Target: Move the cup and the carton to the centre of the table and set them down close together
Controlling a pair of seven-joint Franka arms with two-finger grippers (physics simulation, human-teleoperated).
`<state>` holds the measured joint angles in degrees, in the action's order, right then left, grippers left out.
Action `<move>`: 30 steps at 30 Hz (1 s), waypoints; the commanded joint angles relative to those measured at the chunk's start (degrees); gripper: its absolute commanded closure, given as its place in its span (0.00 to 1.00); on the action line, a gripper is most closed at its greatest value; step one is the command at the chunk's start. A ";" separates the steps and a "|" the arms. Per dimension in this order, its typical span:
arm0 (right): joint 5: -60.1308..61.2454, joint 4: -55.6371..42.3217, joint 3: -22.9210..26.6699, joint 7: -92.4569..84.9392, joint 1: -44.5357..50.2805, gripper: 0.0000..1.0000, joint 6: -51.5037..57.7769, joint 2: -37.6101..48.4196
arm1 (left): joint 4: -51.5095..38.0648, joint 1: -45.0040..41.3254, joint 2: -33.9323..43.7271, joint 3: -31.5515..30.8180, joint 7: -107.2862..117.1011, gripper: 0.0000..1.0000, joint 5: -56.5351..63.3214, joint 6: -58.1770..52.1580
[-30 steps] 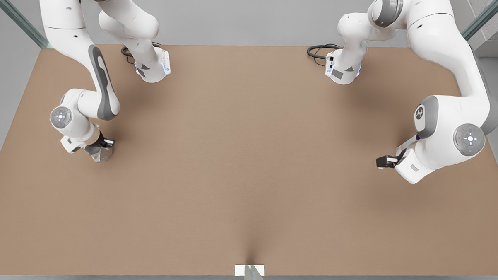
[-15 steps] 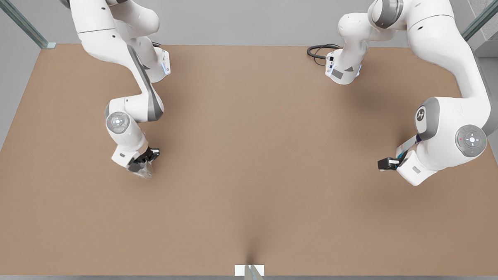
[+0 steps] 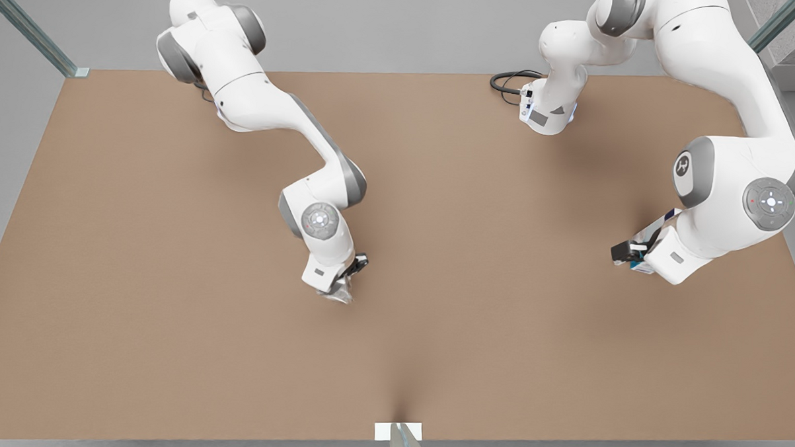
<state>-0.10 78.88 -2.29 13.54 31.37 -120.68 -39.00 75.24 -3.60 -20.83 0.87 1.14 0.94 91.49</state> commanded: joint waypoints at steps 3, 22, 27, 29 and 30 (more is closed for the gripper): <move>-0.60 -6.89 0.09 0.26 1.76 0.79 0.89 -5.21 | 0.00 0.00 -0.09 -0.08 0.71 0.00 0.02 0.00; -0.60 -25.35 0.09 13.53 10.82 0.55 -3.07 -21.56 | 0.00 0.09 -0.62 0.10 0.71 0.00 0.11 0.44; -0.60 -25.26 0.18 15.03 11.00 0.23 -3.86 -21.56 | 0.00 0.09 -0.53 0.10 0.71 0.00 0.11 0.44; -0.60 -25.26 0.18 15.82 11.17 0.20 -3.95 -21.56 | -0.09 0.35 -0.44 0.36 -0.34 0.00 0.11 0.44; -0.60 -25.26 0.18 16.00 11.17 0.19 -3.95 -21.56 | -0.18 0.26 -0.53 0.89 -0.52 0.00 0.02 0.61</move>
<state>-0.70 53.61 -2.11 29.58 42.54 -124.41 -60.36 75.09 -3.33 -21.19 1.76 0.59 1.02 92.11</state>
